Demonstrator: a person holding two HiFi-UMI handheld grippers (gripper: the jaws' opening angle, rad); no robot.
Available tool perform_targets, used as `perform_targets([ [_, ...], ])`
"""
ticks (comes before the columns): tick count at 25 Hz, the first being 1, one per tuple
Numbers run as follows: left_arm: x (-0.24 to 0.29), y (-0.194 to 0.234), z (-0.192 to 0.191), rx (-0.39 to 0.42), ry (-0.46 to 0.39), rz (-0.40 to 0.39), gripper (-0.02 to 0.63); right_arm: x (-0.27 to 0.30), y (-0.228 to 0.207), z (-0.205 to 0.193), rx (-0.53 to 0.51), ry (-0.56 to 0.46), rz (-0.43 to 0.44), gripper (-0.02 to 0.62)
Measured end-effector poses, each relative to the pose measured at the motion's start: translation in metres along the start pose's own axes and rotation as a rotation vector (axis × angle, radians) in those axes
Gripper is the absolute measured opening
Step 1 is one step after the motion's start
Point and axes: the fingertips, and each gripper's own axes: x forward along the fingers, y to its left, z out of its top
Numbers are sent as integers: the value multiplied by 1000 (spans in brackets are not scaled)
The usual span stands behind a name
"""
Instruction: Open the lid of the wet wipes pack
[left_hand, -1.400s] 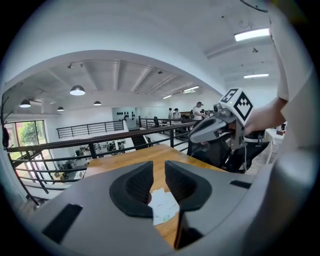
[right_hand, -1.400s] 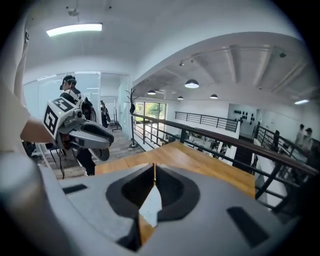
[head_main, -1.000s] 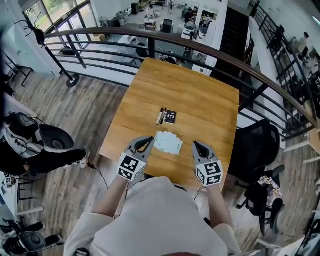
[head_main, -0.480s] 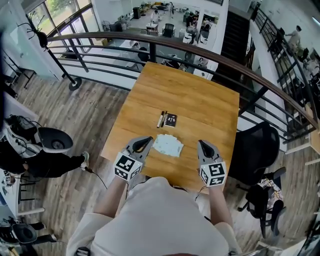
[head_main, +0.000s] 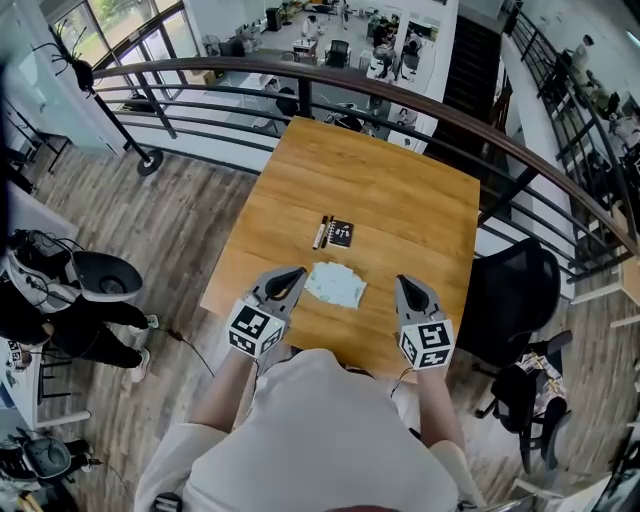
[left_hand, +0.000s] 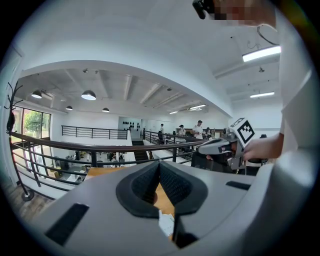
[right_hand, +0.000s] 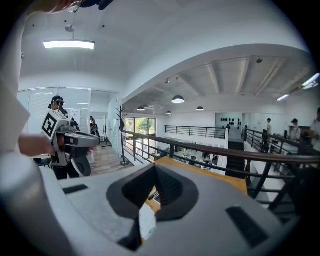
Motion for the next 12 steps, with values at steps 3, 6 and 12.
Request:
perform_targets([
  [3,2,0,1,-1,-3,-4,-6,0,-1,1,1,-2,-3,2],
  [6,7,4,3,-1,-5,-8,-6,4,-3,3,1,-2,-3,2],
  [12,8,8,8,-8,-11,-11,-6,7,-2,4,2,4,-2,2],
])
